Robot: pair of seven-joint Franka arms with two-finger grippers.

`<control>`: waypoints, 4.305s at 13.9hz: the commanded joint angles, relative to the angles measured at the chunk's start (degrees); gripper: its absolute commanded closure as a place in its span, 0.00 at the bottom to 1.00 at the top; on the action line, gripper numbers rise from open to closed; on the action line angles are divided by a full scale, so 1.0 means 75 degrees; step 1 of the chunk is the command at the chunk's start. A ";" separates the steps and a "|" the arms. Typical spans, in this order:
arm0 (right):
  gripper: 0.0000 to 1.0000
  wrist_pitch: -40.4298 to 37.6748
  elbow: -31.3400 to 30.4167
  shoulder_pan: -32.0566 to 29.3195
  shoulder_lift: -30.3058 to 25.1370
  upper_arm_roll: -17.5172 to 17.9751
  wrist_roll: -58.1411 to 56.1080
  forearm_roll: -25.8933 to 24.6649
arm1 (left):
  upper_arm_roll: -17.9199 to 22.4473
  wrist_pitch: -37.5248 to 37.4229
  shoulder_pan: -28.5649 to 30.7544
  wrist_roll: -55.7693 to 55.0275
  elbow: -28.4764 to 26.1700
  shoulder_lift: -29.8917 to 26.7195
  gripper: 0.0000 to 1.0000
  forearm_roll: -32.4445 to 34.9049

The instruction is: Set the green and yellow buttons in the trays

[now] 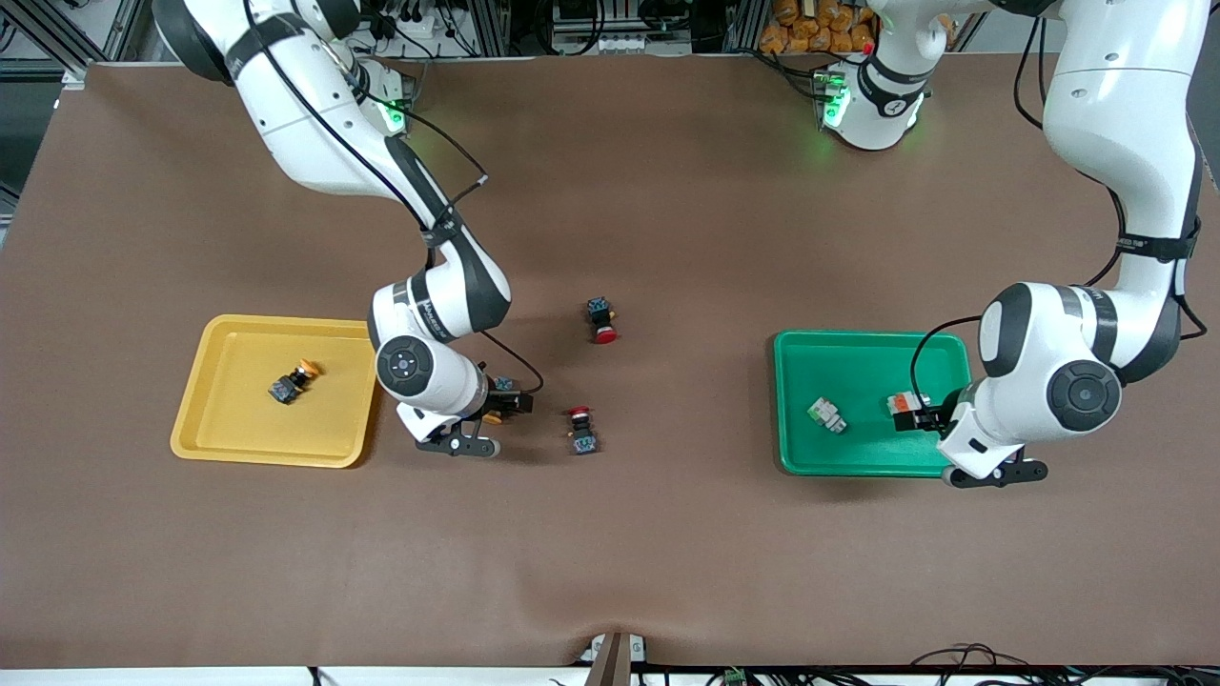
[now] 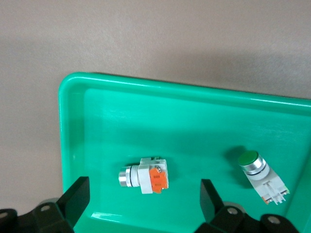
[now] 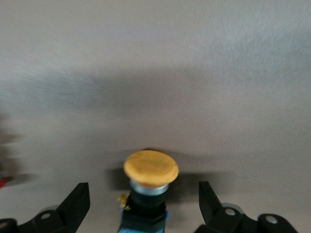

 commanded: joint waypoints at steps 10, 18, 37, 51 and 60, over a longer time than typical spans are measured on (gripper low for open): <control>0.80 -0.1163 -0.0023 -0.0693 -0.0901 -0.0111 -0.0138 0.0077 | -0.0718 -0.2038 0.0031 0.0312 0.0529 -0.2004 0.00 0.0075; 0.75 -0.3884 0.0036 -0.3470 -0.1852 -0.0135 -0.2771 -0.0203 | -0.0556 -0.3631 -0.0355 0.0628 0.0482 -0.3703 0.00 -0.0429; 0.00 -0.4765 -0.0183 -0.3685 -0.4204 -0.0088 -0.4556 -0.1236 | 0.1215 -0.4653 -0.0672 0.2621 0.0212 -0.5404 0.00 -0.1320; 0.00 -0.6873 0.0797 -0.3473 -0.6094 -0.0017 -0.2892 -0.1259 | 0.1297 -0.4653 -0.0766 0.2480 0.0177 -0.5264 0.00 -0.1003; 0.00 -0.6897 0.0727 -0.3297 -0.6106 -0.0088 -0.2892 -0.1576 | 0.1262 -0.4711 -0.0719 0.2492 0.0247 -0.5158 0.00 -0.1027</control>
